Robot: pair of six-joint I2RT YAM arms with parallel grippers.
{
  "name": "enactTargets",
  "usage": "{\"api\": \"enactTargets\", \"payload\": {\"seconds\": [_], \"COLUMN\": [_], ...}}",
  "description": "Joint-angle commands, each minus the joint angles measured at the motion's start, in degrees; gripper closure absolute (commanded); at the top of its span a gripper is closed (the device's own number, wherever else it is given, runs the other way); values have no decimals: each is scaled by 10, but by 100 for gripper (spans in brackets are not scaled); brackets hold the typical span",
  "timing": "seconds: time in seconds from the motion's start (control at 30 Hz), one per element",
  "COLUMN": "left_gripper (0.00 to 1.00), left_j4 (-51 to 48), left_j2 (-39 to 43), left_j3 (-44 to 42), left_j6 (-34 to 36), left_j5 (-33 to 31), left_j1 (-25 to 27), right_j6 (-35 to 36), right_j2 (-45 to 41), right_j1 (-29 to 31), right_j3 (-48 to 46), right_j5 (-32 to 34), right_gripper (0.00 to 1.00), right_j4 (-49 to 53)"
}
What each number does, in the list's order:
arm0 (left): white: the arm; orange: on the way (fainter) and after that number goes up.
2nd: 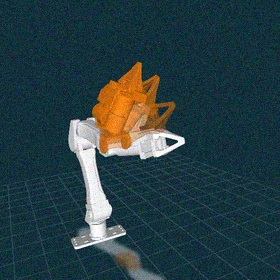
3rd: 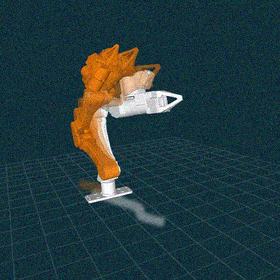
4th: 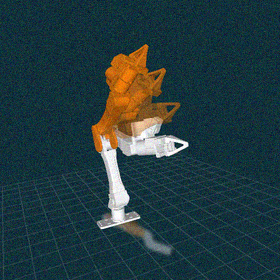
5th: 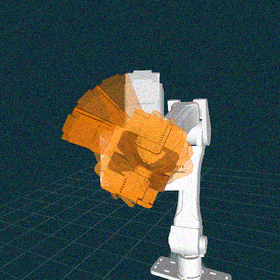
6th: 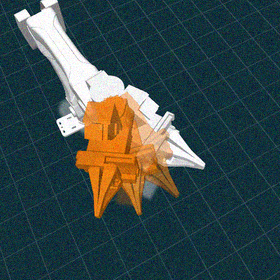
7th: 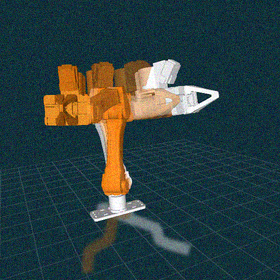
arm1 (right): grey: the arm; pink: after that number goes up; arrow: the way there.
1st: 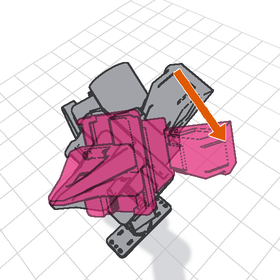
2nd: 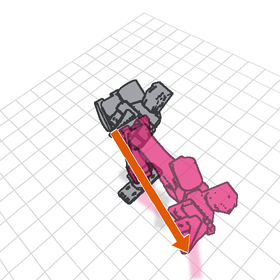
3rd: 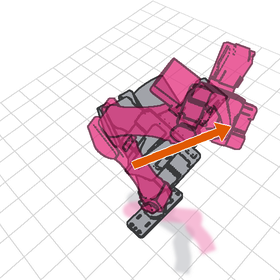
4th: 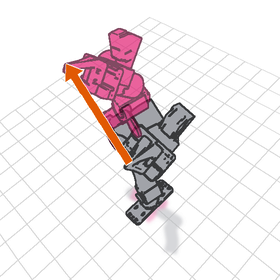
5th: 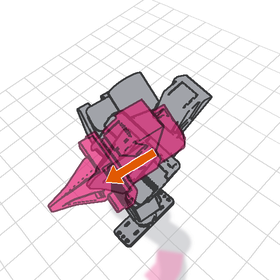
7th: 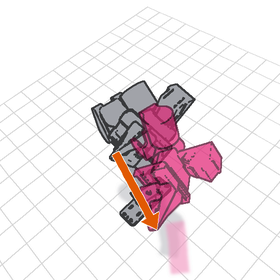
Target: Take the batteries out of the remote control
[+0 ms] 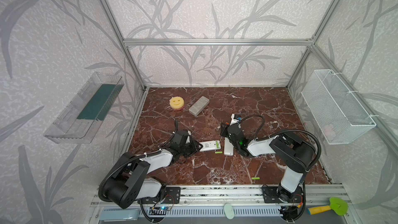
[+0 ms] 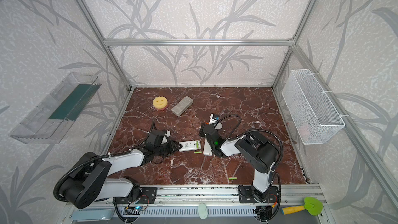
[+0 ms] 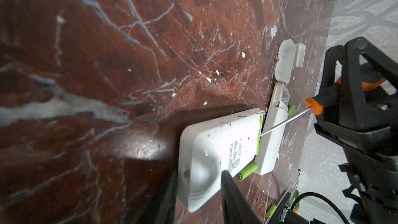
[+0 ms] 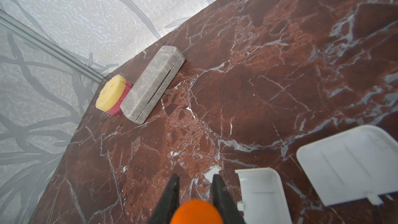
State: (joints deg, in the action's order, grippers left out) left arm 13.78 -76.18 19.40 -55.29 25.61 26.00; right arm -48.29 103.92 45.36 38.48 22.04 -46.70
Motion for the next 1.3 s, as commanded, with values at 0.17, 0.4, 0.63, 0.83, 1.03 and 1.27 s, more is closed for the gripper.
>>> {"api": "enactTargets", "payload": {"seconds": [0.17,0.4,0.63,0.83,1.03,1.27], "left_gripper": [62,63,63,63,63,63], "left_j4": [-59,-56,-50,-45,-47,-46], "left_j2": [6,8,5,1,3,4], "left_j3": [-29,-33,-37,-37,-37,-36], "left_j6": [-19,-25,-30,-32,-33,-34], "left_j5": [-20,-25,-29,-30,-31,-33], "left_j1": [8,14,20,22,24,26], "right_j6": [-57,-115,-142,-179,-204,-220], "right_j2": [20,35,45,63,76,86], "right_j1": [-8,-17,-18,-26,-31,-33], "right_j3": [-6,-26,-35,-36,-36,-36], "right_j5": [16,25,28,26,25,24], "right_gripper": [100,100,100,100,100,100], "right_j4": [-37,-62,-88,-108,-125,-144]}}
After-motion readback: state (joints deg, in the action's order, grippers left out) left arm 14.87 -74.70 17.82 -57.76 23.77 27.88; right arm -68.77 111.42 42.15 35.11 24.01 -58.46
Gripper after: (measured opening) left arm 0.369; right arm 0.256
